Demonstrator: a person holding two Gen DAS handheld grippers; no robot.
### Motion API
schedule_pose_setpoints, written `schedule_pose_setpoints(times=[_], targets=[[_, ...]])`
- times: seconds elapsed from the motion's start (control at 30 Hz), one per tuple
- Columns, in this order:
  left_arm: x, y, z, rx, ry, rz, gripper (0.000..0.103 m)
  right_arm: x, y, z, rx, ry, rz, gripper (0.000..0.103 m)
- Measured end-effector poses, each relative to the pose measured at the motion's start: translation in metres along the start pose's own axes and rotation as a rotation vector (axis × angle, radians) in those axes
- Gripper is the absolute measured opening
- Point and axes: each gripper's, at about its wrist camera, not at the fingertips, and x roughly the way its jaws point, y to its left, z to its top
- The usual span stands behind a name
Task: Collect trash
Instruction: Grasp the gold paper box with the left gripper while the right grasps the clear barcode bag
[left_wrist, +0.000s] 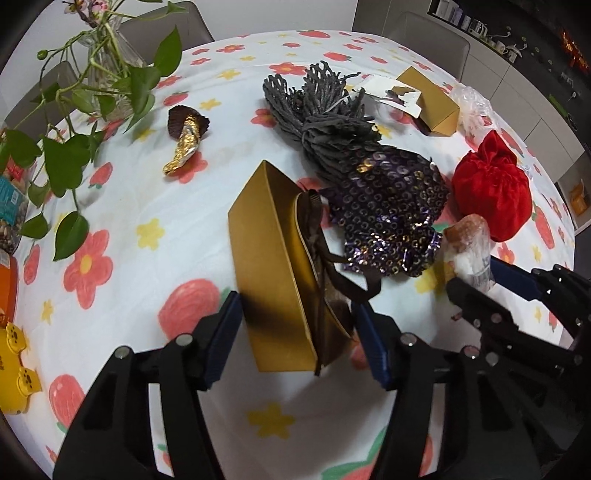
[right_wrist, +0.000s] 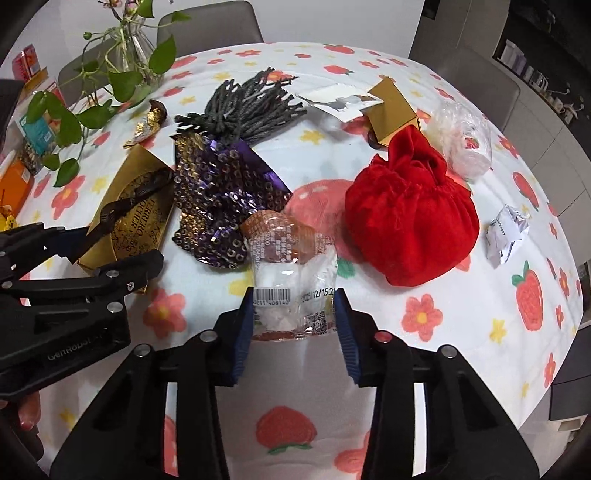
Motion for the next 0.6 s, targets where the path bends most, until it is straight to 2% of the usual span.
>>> schedule_pose_setpoints(times=[0.3,0.6], targets=[[-0.032,-0.001,-0.015,0.030,-0.056,-0.007,0.058,-0.030,-0.004,-0.005,0.026,-0.051,-0.007,0.033],[-0.053,-0.035,-0.025,0.121,-0.086,-0.052,0.054,-0.062,-0.022,-0.023,0.092,-0.086,-0.020,0.032]])
